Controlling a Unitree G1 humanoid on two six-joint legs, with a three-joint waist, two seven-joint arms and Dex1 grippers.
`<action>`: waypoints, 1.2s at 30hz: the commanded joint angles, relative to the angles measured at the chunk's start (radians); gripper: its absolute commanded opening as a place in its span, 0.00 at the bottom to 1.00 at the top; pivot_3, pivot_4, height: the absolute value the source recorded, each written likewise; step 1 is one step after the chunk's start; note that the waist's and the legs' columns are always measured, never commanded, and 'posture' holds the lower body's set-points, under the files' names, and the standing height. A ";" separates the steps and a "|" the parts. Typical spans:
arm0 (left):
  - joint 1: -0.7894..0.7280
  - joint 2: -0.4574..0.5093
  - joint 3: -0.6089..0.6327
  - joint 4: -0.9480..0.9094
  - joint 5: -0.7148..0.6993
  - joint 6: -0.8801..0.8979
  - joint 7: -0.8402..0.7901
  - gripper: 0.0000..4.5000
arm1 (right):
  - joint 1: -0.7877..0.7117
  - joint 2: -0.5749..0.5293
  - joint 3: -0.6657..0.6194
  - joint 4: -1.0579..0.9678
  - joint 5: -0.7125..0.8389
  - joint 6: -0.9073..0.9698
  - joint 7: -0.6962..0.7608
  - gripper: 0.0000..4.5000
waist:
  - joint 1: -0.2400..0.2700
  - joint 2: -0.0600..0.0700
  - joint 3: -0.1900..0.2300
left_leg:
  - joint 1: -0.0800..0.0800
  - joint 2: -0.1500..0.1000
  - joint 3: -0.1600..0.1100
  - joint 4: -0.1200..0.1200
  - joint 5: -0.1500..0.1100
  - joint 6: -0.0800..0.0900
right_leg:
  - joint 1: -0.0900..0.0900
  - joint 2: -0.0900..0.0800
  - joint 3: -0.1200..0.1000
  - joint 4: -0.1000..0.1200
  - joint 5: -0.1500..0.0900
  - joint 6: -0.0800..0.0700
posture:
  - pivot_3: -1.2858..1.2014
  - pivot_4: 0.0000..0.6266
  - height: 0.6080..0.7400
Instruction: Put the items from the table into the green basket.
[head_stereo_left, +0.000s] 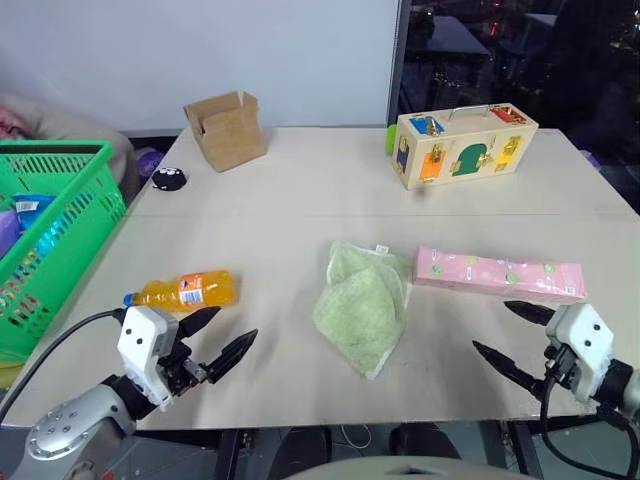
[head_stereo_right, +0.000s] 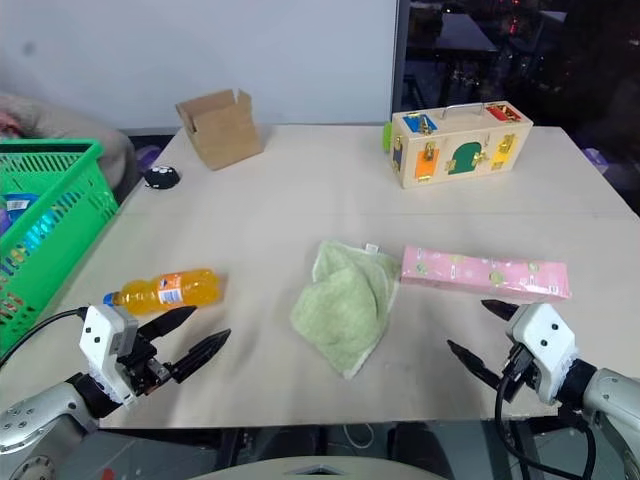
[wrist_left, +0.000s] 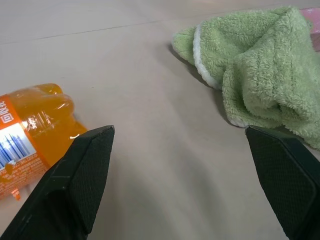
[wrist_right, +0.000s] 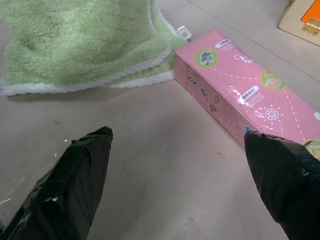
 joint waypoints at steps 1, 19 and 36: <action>-0.038 0.023 0.008 -0.008 -0.027 -0.005 -0.014 0.97 | -0.034 -0.005 -0.003 -0.001 0.005 -0.024 -0.006 0.99 | 0.000 0.001 -0.001 | 0.000 0.000 0.000 0.000 0.000 0.000 | 0.000 0.000 0.000 0.000 0.000 0.000 | 0.52 0.00 1.00; -0.188 0.198 -0.151 -0.102 -0.059 0.116 -0.074 0.97 | -0.175 -0.049 0.102 -0.086 0.115 -0.060 0.081 0.99 | 0.000 -0.001 -0.004 | 0.001 0.001 0.005 0.002 0.000 0.000 | 0.001 0.000 0.002 0.000 -0.001 0.002 | 0.52 0.00 1.00; -0.993 0.246 -0.862 0.221 0.179 0.428 -0.133 0.97 | -0.160 -0.050 0.150 -0.122 0.048 -0.065 -0.002 0.99 | -0.043 0.000 -0.004 | -0.001 0.001 0.004 0.003 0.000 0.000 | 0.001 0.003 0.003 0.000 0.002 0.007 | 0.45 0.00 1.00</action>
